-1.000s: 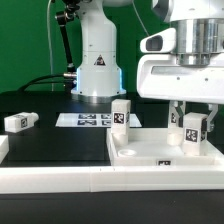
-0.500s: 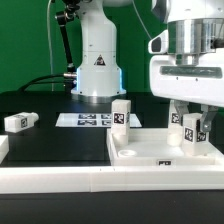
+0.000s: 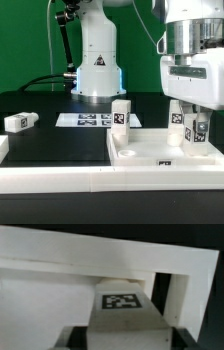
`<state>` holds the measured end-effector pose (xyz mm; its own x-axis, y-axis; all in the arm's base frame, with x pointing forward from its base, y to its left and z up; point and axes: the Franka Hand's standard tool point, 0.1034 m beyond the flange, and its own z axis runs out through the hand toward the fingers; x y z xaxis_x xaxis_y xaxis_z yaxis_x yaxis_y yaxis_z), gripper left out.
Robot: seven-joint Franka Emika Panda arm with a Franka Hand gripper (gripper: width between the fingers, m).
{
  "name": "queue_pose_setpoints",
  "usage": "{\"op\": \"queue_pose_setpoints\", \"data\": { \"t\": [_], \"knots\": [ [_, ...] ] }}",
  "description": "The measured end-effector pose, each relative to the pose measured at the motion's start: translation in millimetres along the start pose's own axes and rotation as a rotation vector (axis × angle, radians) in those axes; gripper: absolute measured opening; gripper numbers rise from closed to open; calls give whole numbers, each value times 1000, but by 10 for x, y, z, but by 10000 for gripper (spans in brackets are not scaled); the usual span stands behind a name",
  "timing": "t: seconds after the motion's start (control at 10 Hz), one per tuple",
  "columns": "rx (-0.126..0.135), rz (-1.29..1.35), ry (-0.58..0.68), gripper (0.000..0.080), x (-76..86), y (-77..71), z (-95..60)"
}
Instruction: Assemble square table
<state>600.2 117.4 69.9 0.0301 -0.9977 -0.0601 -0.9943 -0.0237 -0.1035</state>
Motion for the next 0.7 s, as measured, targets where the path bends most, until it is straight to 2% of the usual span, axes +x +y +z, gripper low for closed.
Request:
{"op": "queue_pose_setpoints", "data": {
  "t": [0.3,0.5,0.7],
  "knots": [
    [6,197,-9,290,-7,0,4],
    [65,359,-11,291,5,6,2],
    [96,468,-3,294,45,4,-10]
  ]
}}
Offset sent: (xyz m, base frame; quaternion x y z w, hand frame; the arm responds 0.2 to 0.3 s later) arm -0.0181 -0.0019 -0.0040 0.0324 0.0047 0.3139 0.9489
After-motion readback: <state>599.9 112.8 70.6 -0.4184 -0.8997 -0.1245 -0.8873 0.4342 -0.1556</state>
